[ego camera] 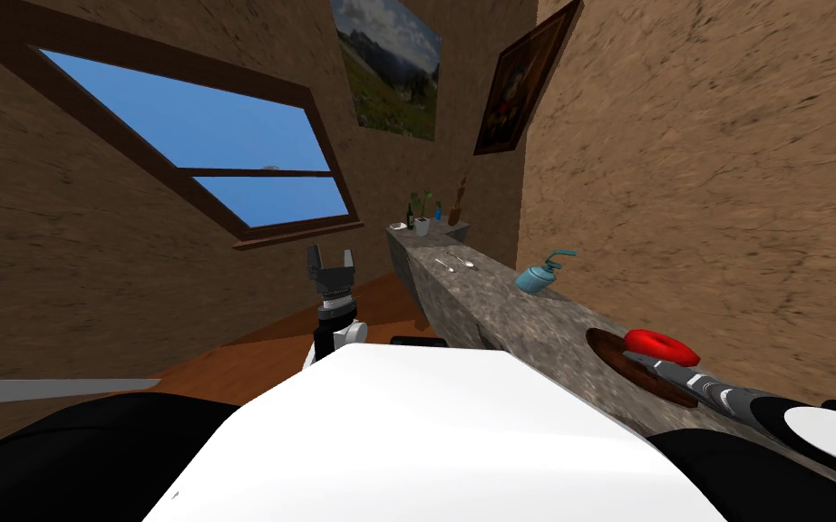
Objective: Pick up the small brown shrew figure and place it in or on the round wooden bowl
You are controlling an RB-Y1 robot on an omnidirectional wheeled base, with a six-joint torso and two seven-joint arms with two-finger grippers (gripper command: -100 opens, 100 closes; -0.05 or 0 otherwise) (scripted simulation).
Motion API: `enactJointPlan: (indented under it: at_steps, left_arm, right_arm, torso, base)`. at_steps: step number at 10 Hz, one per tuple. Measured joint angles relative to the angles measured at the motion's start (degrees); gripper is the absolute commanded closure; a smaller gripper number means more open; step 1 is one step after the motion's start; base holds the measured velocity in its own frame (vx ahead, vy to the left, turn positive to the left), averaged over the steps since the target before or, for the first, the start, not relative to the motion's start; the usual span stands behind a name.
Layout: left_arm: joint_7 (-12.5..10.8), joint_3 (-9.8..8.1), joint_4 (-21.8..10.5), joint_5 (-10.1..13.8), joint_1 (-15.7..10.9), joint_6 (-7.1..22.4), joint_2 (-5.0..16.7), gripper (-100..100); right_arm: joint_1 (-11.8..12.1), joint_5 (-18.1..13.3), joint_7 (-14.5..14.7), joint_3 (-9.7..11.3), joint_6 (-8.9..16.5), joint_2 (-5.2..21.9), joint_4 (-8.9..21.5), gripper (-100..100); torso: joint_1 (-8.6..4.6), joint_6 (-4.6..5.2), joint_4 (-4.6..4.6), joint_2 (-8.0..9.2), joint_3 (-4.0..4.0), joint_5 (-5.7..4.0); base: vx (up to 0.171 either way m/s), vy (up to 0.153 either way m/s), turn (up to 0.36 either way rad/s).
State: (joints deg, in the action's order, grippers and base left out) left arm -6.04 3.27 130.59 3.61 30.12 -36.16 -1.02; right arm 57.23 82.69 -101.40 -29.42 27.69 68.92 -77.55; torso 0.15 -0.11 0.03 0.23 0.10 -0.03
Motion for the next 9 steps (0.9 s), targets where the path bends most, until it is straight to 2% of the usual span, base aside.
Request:
enactJointPlan:
  at_steps: [2,3,4,5,9]
  left_arm:
    - [0.0,0.0,0.0,0.0,0.0,0.0,0.0,0]
    - [0.0,0.0,0.0,0.0,0.0,0.0,0.0,0]
    - [0.0,0.0,0.0,0.0,0.0,0.0,0.0,0]
    - [0.0,0.0,0.0,0.0,0.0,0.0,0.0,0]
    - [0.0,0.0,0.0,0.0,-0.01,0.0,0.0,0]
  right_arm:
    - [0.0,0.0,0.0,0.0,0.0,0.0,0.0,-100]
    - [0.0,0.0,0.0,0.0,0.0,0.0,0.0,0]
    - [0.0,0.0,0.0,0.0,0.0,0.0,0.0,-100]
    - [0.34,0.71,-0.22,-0.34,0.25,1.02,0.32,-100]
    - [4.23,2.43,-4.43,-3.41,1.69,5.88,-0.77,-100]
  torso:
    - [0.02,0.0,0.0,-0.01,0.0,0.01]
    - [0.02,0.0,0.0,-0.01,0.0,0.01]
    - [0.02,0.0,0.0,-0.01,0.0,0.01]
    - [0.04,-0.01,0.01,0.07,0.04,0.02]
    - [0.02,0.0,0.05,0.23,0.13,0.01]
  base:
    - [0.0,0.0,0.0]
    - [0.0,0.0,0.0]
    - [-0.033,0.007,0.02]
    - [-0.059,0.004,0.022]
    - [-0.06,-0.001,0.018]
